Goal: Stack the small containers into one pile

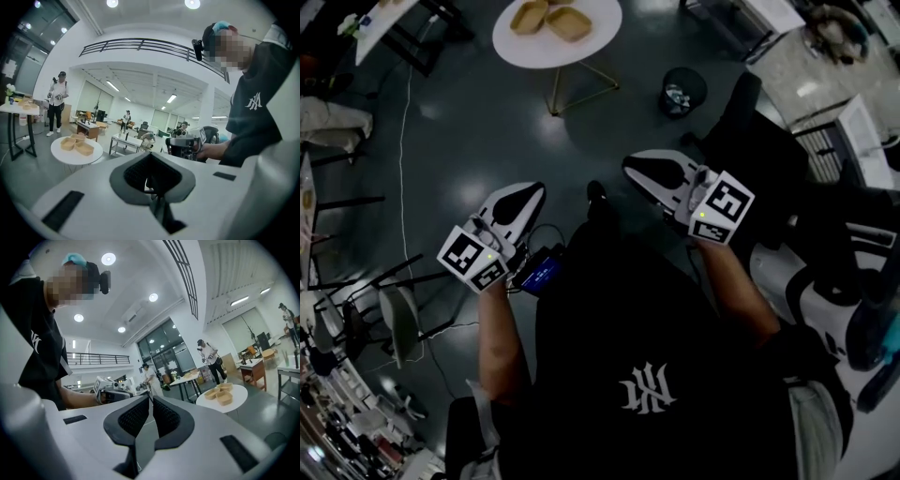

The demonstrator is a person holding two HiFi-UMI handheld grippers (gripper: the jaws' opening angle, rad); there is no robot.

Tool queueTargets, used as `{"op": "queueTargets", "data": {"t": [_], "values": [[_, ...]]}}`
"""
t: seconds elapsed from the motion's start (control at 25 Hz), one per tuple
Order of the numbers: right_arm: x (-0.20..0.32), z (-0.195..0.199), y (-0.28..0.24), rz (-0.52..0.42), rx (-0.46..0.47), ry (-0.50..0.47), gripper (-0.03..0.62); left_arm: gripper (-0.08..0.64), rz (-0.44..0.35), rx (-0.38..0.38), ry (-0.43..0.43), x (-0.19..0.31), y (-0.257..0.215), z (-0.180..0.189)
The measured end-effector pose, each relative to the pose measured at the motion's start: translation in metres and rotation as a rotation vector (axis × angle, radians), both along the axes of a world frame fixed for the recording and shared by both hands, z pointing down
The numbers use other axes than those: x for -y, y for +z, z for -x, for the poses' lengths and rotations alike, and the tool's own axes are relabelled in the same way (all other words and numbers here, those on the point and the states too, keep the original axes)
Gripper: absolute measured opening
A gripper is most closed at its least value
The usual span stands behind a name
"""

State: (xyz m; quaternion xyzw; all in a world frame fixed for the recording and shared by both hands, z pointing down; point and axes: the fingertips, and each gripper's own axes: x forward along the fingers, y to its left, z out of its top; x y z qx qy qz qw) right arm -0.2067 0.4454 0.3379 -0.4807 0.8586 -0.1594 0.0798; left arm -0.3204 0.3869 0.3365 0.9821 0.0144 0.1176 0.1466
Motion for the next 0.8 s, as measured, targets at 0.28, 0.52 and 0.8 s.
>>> {"op": "queueTargets", "data": {"t": [0.28, 0.52, 0.8], "values": [[0.055, -0.04, 0.011, 0.058, -0.061, -0.02, 0.041, 0.003, 0.045, -0.042, 0.019, 0.059, 0.02, -0.046], [0.136, -0.062, -0.005, 0.065, -0.122, -0.031, 0.041, 0.002, 0.09, -0.087, 0.061, 0.142, 0.015, -0.073], [0.206, -0.084, -0.006, 0.08, -0.13, 0.019, 0.041, 0.002, 0.098, -0.082, 0.108, 0.215, 0.03, -0.103]]}}
